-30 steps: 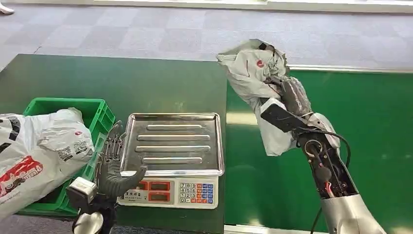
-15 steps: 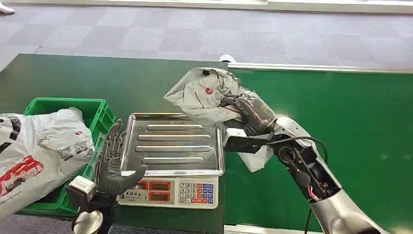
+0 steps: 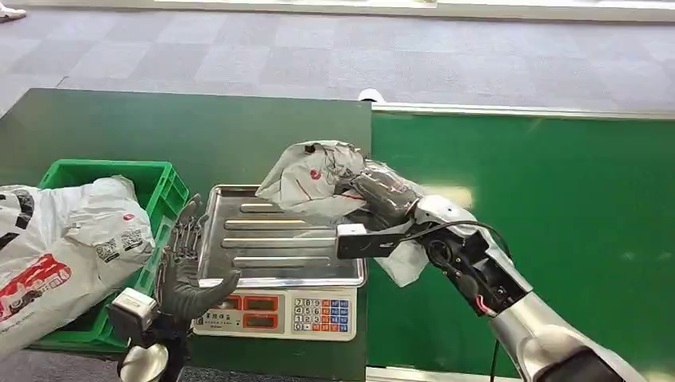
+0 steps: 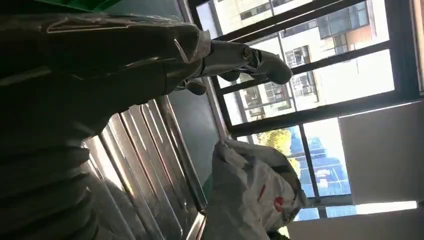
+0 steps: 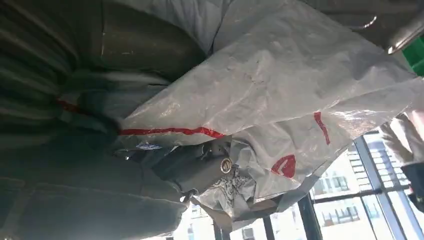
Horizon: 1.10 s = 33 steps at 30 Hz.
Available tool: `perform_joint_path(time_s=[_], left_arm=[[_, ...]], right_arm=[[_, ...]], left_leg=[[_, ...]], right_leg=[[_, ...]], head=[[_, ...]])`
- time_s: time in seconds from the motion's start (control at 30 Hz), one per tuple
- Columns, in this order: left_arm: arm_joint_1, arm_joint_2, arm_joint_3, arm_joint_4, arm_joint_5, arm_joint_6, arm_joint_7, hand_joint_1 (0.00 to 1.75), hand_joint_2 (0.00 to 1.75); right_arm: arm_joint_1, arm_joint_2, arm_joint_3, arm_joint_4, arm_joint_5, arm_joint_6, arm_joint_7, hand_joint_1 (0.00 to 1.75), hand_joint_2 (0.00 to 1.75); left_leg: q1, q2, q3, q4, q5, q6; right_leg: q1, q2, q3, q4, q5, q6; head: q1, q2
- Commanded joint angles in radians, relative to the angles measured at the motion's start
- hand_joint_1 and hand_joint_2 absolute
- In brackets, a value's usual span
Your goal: Moved the parcel from conveyor to table for the left to box.
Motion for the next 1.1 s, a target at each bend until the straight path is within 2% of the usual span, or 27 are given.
perform_joint_path(time_s=[0.03, 0.17, 0.27, 0.37, 0.6, 0.63, 0.67, 0.73, 0.9, 0.97, 1.03, 1.1], left_arm=[[-0.046, 0.017, -0.025, 0.071, 0.011, -0.014, 0.005, 0.00, 1.75], [-0.049, 0.018, -0.026, 0.071, 0.012, -0.022, 0.005, 0.00, 1.75], [-0.043, 0.021, -0.030, 0.075, 0.014, -0.030, 0.002, 0.00, 1.75], [-0.054, 0.025, -0.044, 0.102, 0.017, -0.038, -0.005, 0.00, 1.75], [-0.093, 0.017, -0.073, 0.142, 0.019, -0.046, -0.010, 0.00, 1.75], [-0.109, 0.010, -0.076, 0.145, 0.020, -0.049, -0.009, 0.00, 1.75], [-0.115, 0.006, -0.079, 0.145, 0.020, -0.052, -0.007, 0.00, 1.75], [-0.125, 0.002, -0.083, 0.144, 0.020, -0.058, 0.003, 0.00, 1.75], [-0.126, 0.003, -0.082, 0.145, 0.019, -0.061, 0.005, 0.00, 1.75], [-0.127, 0.002, -0.079, 0.147, 0.018, -0.063, 0.007, 0.00, 1.75], [-0.126, 0.002, -0.075, 0.146, 0.017, -0.064, 0.008, 0.00, 1.75], [-0.125, 0.002, -0.074, 0.145, 0.017, -0.065, 0.008, 0.00, 1.75]], right_arm=[[-0.140, 0.124, 0.160, 0.303, 0.061, -0.032, 0.003, 1.75, 1.75], [-0.142, 0.211, 0.186, 0.408, 0.122, -0.100, -0.037, 1.75, 1.75], [-0.134, 0.242, 0.195, 0.450, 0.129, -0.096, -0.048, 1.75, 1.75], [-0.129, 0.275, 0.191, 0.509, 0.148, -0.156, -0.068, 1.75, 1.75], [-0.113, 0.291, 0.152, 0.550, 0.138, -0.206, -0.112, 1.75, 1.75], [-0.111, 0.299, 0.144, 0.564, 0.142, -0.217, -0.111, 1.57, 1.75], [-0.110, 0.302, 0.142, 0.566, 0.142, -0.219, -0.115, 1.59, 1.75], [-0.097, 0.312, 0.131, 0.575, 0.140, -0.234, -0.132, 1.75, 1.75], [-0.088, 0.318, 0.129, 0.582, 0.139, -0.224, -0.134, 1.75, 1.75], [-0.083, 0.325, 0.140, 0.598, 0.170, -0.194, -0.091, 1.73, 1.75], [-0.079, 0.327, 0.143, 0.614, 0.187, -0.179, -0.050, 0.28, 1.75], [-0.079, 0.326, 0.139, 0.619, 0.188, -0.175, -0.040, 0.28, 1.75]], left_leg=[[-0.001, 0.003, 0.001, -0.001, 0.000, 0.002], [-0.002, 0.004, 0.002, -0.002, 0.001, 0.003], [-0.001, 0.004, 0.002, -0.002, 0.000, 0.001], [-0.001, 0.001, 0.002, -0.001, 0.000, 0.001], [-0.002, -0.001, 0.001, -0.001, 0.001, 0.003], [-0.001, -0.001, 0.000, -0.001, 0.001, 0.002], [-0.001, -0.001, 0.001, -0.001, 0.001, 0.002], [-0.001, -0.001, 0.000, -0.001, 0.001, 0.002], [-0.001, 0.000, 0.001, -0.001, 0.001, 0.001], [-0.001, 0.000, 0.002, -0.001, 0.000, 0.002], [-0.001, 0.000, 0.002, -0.002, 0.001, 0.002], [-0.001, 0.000, 0.002, -0.001, 0.000, 0.001]], right_leg=[[-0.001, 0.002, 0.000, 0.000, 0.001, -0.001], [-0.002, 0.003, -0.001, 0.000, 0.001, -0.003], [-0.001, 0.003, 0.000, 0.000, 0.001, -0.002], [-0.001, 0.000, 0.000, 0.000, 0.000, -0.001], [-0.001, -0.002, 0.000, 0.000, 0.000, -0.001], [-0.001, -0.002, 0.000, 0.000, 0.000, -0.001], [-0.001, -0.002, 0.000, 0.000, 0.000, -0.002], [-0.001, -0.002, 0.000, 0.000, 0.000, -0.002], [-0.001, -0.001, 0.000, 0.000, 0.000, -0.001], [-0.001, -0.001, 0.000, 0.000, 0.000, -0.001], [-0.001, -0.001, 0.001, -0.001, 0.000, -0.002], [0.000, -0.001, 0.001, 0.000, 0.000, -0.001]], head=[[0.000, 0.000], [0.000, 0.000], [0.000, 0.000], [-0.001, 0.000], [0.000, 0.000], [0.000, 0.000], [0.000, 0.000], [0.000, 0.000], [0.000, 0.000], [-0.001, 0.000], [0.000, 0.000], [-0.001, 0.000]])
